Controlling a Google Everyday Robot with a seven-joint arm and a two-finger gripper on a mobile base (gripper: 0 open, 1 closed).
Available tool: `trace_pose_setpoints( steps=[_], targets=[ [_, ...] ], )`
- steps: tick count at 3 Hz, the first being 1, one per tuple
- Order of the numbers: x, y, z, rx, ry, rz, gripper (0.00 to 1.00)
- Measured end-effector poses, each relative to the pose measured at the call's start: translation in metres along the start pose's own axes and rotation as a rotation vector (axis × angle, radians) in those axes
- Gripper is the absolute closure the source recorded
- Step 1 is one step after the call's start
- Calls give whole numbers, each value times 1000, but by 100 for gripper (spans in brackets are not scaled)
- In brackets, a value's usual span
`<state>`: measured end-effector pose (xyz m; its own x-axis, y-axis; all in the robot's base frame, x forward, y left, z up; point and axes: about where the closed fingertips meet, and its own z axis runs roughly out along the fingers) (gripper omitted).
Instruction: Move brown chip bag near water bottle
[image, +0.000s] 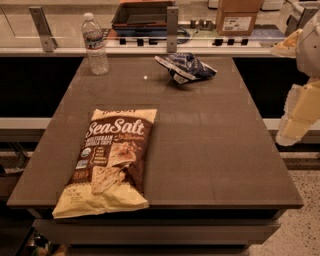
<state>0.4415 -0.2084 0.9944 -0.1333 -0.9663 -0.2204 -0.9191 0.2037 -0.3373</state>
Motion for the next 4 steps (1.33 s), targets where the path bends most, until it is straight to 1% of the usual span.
trace_pose_setpoints(
  steps=[1,2,3,4],
  targets=[
    [-19,-3,-1,60,-53,-177,0],
    [-38,-3,1,94,-133,-323,0],
    [-58,3,4,96,-251,-453,0],
    [-74,15,6,83,-355,-609,0]
  ],
)
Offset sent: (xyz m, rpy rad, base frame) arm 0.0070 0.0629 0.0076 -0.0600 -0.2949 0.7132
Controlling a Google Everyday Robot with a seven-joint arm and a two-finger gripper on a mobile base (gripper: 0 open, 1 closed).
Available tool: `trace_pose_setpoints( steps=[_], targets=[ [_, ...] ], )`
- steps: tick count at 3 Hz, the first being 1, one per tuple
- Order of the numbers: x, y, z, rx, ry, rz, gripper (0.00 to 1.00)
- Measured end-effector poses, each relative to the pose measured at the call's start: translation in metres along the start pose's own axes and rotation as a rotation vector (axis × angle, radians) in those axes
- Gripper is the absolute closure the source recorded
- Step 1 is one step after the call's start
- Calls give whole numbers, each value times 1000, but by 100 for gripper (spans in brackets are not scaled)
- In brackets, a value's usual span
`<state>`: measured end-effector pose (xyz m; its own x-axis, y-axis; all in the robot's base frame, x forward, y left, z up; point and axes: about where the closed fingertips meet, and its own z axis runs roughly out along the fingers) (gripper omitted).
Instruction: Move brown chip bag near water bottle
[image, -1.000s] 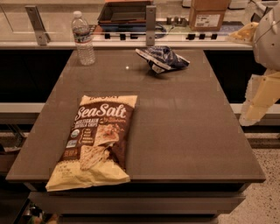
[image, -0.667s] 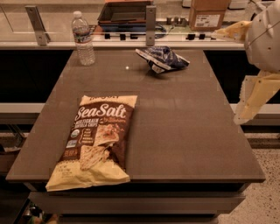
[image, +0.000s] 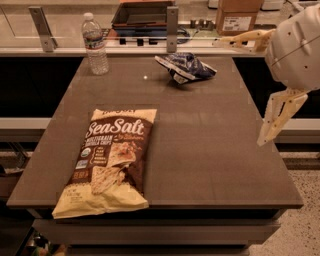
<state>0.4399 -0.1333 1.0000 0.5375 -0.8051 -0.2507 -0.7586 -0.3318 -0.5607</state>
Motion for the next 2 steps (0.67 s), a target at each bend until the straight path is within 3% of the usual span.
trace_pose_setpoints(
  steps=[1,2],
  targets=[
    [-3,-1,-1,3,-5,-107,0],
    [-4,-1,-2,4,-1,-108,0]
  ],
)
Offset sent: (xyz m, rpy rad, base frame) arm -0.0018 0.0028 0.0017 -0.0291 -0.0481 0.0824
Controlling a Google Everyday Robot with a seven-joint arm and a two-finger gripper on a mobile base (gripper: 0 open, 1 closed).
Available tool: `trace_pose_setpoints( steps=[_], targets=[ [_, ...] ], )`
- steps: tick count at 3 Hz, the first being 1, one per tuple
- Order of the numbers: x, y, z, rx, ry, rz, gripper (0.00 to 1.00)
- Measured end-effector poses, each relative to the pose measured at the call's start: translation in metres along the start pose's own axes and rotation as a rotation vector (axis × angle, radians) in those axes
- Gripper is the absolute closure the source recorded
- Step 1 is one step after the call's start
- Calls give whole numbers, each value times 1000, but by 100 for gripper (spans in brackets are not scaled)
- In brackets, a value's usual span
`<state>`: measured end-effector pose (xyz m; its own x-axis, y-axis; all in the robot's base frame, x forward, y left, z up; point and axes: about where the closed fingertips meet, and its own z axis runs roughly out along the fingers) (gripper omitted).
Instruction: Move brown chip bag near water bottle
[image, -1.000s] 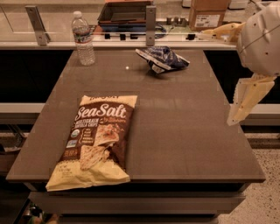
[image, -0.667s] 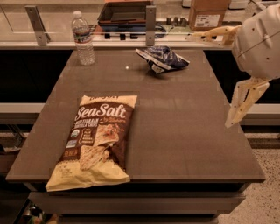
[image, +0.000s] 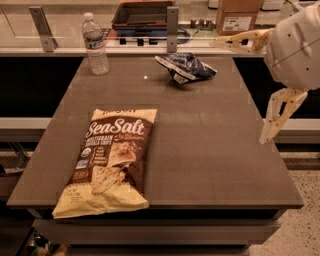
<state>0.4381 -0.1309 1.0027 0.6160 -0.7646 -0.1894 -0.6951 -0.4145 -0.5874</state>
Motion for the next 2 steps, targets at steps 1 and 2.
trace_pose_setpoints(
  steps=[1,2],
  targets=[
    [-4,-3,1,6,9,-18,0],
    [-26,-14,13,30,13,-110,0]
  ],
)
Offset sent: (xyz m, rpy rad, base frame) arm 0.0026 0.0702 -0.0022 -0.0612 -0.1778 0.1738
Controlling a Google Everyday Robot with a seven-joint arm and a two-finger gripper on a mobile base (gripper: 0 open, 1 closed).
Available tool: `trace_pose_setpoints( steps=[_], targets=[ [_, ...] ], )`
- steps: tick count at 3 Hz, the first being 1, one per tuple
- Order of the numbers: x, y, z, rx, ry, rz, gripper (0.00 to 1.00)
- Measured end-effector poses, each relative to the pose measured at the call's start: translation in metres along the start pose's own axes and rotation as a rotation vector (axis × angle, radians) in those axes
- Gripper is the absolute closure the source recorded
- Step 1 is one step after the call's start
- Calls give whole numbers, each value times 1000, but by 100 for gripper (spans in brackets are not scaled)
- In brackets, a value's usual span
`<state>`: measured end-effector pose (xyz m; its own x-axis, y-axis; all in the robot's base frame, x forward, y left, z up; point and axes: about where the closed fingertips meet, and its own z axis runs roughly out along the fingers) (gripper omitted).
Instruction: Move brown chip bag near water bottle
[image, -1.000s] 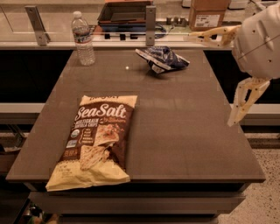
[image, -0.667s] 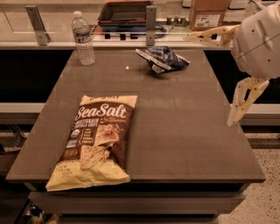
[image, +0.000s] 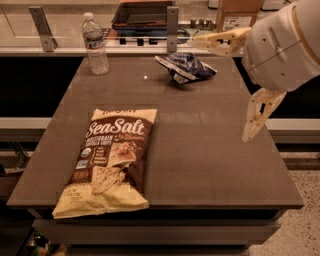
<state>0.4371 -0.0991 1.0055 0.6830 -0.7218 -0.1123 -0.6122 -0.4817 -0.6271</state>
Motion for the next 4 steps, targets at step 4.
trace_pose_setpoints(
  steps=[4],
  targets=[
    [-86,-28,100,20,-82,-301,0]
  ],
)
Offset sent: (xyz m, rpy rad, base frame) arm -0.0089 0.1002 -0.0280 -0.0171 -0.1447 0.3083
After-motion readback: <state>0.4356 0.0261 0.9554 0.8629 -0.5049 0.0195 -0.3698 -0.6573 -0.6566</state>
